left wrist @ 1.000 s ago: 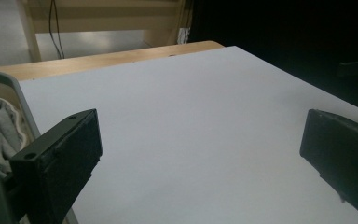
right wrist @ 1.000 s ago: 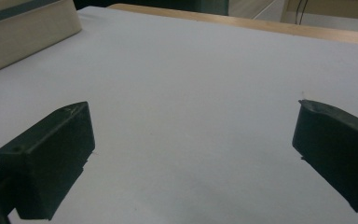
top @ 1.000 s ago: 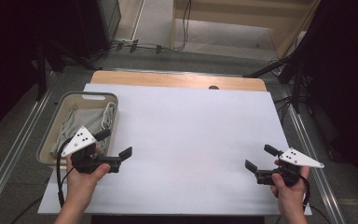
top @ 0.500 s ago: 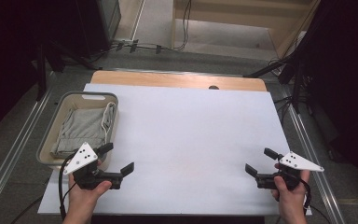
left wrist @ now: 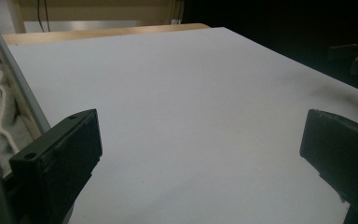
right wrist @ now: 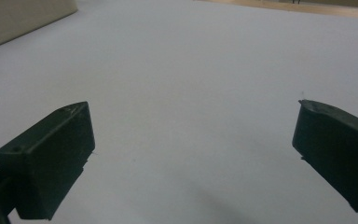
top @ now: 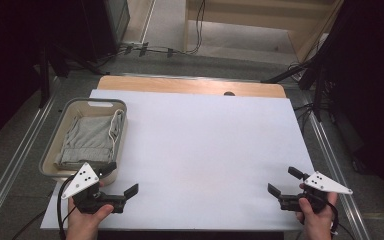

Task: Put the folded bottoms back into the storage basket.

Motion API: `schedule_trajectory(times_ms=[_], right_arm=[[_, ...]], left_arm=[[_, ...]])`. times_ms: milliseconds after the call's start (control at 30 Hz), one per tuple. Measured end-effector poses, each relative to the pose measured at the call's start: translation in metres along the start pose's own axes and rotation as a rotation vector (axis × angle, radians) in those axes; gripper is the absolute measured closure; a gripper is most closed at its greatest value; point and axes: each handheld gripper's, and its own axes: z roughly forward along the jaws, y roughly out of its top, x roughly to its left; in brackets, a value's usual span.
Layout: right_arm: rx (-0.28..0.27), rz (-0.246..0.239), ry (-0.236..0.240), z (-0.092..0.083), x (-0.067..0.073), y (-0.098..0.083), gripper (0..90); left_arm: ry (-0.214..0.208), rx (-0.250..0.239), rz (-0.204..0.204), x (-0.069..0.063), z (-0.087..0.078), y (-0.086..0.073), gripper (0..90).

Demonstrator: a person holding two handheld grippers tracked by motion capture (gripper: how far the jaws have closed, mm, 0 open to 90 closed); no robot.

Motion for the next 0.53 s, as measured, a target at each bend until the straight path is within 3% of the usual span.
schedule_trajectory(times_ms=[333,533], right_arm=[[0.004,0.02,-0.011,-0.0065,-0.0041,-0.0082,0.0],[0.007,0.004,-0.002,-0.0049,-0.003,-0.0077,0.0]], left_arm=[[-0.004,0.008,-0.003,0.0026,0.003,-0.0038,0.0],[-0.005,0.005,-0.005,0.0023,0.0036,-0.0036,0.0]])
